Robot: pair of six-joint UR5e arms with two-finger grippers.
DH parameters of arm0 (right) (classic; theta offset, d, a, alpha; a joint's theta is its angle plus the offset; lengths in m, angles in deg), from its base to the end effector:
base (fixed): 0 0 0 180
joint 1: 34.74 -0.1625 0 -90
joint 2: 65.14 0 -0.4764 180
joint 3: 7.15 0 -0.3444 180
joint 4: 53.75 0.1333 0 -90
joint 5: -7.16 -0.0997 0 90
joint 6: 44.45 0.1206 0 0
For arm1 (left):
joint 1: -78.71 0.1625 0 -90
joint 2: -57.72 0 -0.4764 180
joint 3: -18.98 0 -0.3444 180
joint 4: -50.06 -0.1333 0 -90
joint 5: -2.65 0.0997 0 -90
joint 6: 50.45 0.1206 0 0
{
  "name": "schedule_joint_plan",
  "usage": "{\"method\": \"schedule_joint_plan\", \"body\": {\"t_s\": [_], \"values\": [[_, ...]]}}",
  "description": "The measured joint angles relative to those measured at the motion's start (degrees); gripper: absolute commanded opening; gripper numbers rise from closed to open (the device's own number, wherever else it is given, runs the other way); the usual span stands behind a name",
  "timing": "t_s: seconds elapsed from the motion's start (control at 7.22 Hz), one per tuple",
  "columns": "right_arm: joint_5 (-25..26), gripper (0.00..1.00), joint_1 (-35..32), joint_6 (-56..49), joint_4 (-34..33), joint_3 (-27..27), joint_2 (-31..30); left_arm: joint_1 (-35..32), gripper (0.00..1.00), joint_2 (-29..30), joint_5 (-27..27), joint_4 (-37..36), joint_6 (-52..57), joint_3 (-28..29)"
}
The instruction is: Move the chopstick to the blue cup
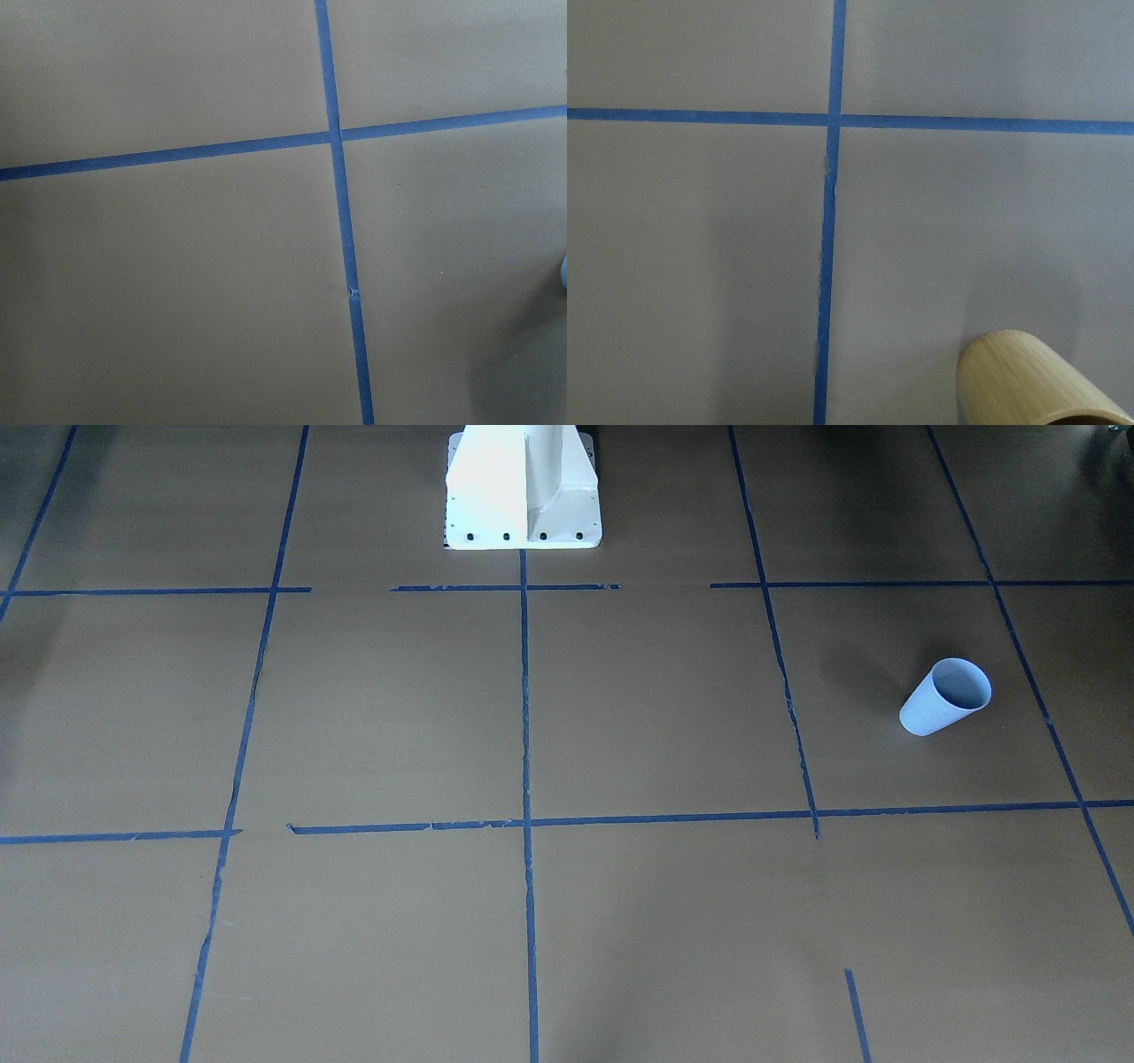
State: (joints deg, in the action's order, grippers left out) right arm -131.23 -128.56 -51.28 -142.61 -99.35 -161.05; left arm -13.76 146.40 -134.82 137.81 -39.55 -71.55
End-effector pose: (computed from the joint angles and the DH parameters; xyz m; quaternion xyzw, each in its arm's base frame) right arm 0.0691 -0.3869 0.7431 0.0177 -0.4099 -0.0148 0.9119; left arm -0.0629 -0.4263 0.7302 0.0227 0.4025 0.0566 0.9134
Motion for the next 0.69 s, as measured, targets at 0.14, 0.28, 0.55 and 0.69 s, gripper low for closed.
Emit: {"method": "schedule_joint_plan", "body": {"t_s": [0.14, 0.28, 0.55, 0.69], "values": [[0.0, 1.0, -0.1, 0.3, 0.0, 0.0, 0.1, 0.0, 1.0, 0.0, 0.0, 0.0, 0.0, 0.0], [0.0, 1.0, -0.1, 0.8, 0.1, -0.1, 0.3, 0.0, 1.0, 0.0, 0.0, 0.1, 0.0, -0.1], [0.0, 1.0, -0.1, 1.1, 0.1, -0.2, 0.3, 0.0, 1.0, 0.0, 0.0, 0.1, 0.0, -0.1], [0.0, 1.0, -0.1, 1.2, 0.1, -0.2, 0.3, 0.0, 1.0, 0.0, 0.0, 0.1, 0.0, 0.0]]}}
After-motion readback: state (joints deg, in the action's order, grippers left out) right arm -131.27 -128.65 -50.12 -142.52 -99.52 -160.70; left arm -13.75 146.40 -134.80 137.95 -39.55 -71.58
